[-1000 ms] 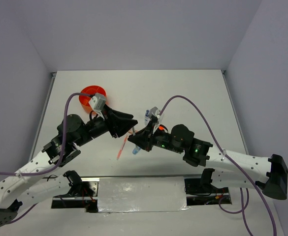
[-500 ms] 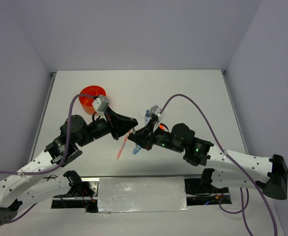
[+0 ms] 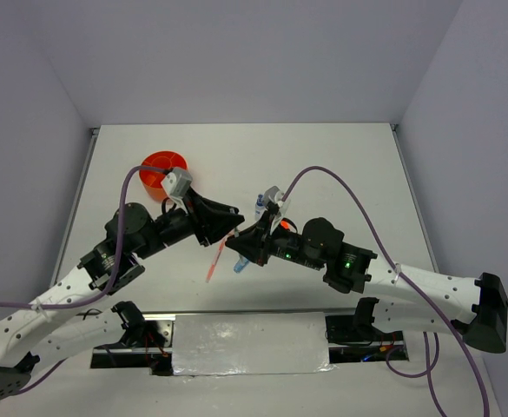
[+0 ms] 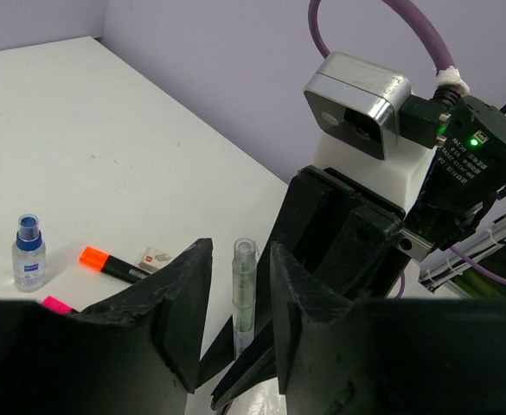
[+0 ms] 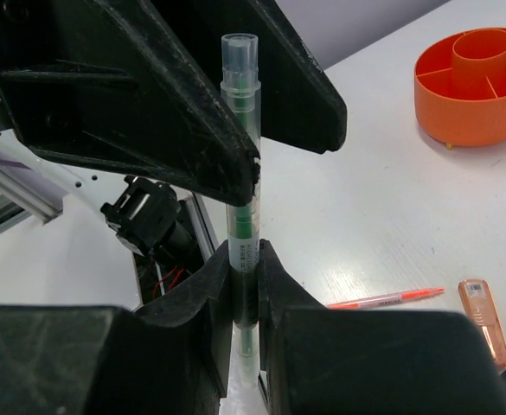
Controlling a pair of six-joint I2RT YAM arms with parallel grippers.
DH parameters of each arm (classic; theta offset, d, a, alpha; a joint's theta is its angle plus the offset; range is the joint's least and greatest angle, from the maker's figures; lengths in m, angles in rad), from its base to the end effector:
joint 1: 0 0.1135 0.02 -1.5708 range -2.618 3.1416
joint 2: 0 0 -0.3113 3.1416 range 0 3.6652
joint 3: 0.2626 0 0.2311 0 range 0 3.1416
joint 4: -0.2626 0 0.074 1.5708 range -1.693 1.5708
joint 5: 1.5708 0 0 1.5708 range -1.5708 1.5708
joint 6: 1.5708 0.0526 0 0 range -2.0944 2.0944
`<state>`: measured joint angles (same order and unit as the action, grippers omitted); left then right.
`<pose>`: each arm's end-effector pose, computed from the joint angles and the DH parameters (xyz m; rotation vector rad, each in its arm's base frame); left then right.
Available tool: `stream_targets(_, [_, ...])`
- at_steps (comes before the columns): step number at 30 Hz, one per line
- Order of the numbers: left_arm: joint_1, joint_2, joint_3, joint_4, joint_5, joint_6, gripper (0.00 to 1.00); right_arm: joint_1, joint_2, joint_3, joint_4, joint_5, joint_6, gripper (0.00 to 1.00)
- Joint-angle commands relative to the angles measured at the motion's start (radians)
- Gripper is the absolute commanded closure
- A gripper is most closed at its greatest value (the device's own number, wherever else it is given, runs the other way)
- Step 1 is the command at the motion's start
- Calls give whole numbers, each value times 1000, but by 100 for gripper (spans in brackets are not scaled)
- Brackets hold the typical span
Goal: Sort the stationery into containers
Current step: Close the pen cap on the pen.
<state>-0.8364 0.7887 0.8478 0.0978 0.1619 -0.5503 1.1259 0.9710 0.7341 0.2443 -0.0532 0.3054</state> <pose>0.0904 -0.1127 0.4271 0.3626 1.4964 -1.2425 0.0843 0.1834 0.3773 -0.7139 1.5282 1.1484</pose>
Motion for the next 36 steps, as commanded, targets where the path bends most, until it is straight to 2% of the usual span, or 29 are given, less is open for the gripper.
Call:
stream_targets(1, [0,-22,3,60,-1,9,54,6,-20,36,21,-4,-6,100])
stream_targets(10, [0,-52,39,39,-62,26,53,5,-11,30,29,-17,4,100])
stream_targets(17, [0,-31,42,36,-44,27,55,5,-5,31,33,-25,8,100])
stream_targets(20, [0,-23,33,45,-36,23,59,6,-2,36,27,-23,5,100])
stream_targets(21, [0,-20,31,51,-36,21,67,5,-2,36,26,-23,4,100])
stream_targets(23, [0,-14,28,51,-27,20,77,5,-2,39,21,-22,3,100])
stream_targets(24, [0,-9,27,49,-24,18,87,5,-3,40,18,-22,3,100])
stream_targets(26, [0,-6,20,52,-18,16,98,6,-6,44,16,-27,0,100])
stream_targets(30, [0,-5,-15,89,4,-9,100,5,-3,74,10,-31,-29,100])
stream_targets(36, [-4,27,-97,135,57,-48,100,-32,37,221,-36,-3,-112,100])
